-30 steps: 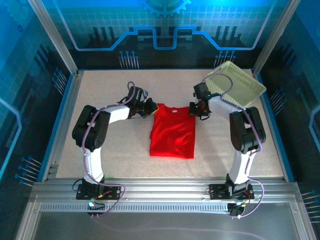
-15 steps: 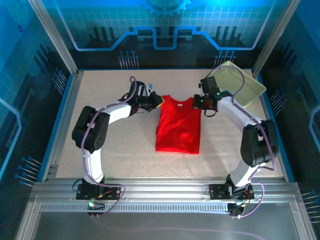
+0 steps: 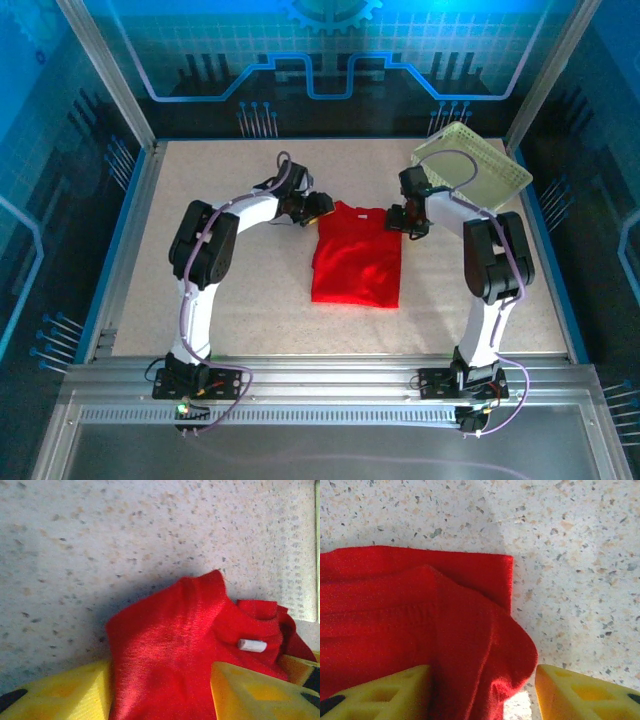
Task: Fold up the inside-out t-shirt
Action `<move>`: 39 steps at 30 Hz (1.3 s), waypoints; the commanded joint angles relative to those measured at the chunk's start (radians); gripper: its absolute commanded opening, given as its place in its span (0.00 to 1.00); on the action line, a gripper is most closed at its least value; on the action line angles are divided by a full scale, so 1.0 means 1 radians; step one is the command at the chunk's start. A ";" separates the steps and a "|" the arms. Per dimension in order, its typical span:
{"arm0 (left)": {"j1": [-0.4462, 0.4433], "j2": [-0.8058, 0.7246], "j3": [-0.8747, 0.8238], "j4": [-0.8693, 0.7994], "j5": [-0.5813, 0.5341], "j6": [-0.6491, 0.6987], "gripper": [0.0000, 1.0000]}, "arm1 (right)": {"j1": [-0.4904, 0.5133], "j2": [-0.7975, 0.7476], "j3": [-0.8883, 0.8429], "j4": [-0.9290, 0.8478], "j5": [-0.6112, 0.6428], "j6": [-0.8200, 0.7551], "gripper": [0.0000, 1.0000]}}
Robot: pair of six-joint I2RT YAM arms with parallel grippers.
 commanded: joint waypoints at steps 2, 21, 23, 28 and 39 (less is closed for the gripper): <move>-0.059 0.041 0.069 -0.154 -0.056 0.059 0.59 | -0.006 0.044 0.035 -0.016 -0.041 0.029 0.58; -0.121 0.138 0.121 -0.224 -0.142 0.006 0.43 | 0.129 0.126 0.103 -0.019 -0.105 0.069 0.35; -0.120 0.121 0.096 -0.211 -0.144 0.002 0.36 | 0.146 0.127 0.107 -0.021 -0.105 0.070 0.27; -0.120 -0.047 -0.108 -0.133 -0.189 -0.018 0.28 | 0.184 0.085 0.070 -0.002 -0.099 0.068 0.12; -0.116 -0.482 -0.608 -0.020 -0.316 -0.108 0.39 | 0.263 -0.044 -0.023 0.060 -0.082 -0.005 0.10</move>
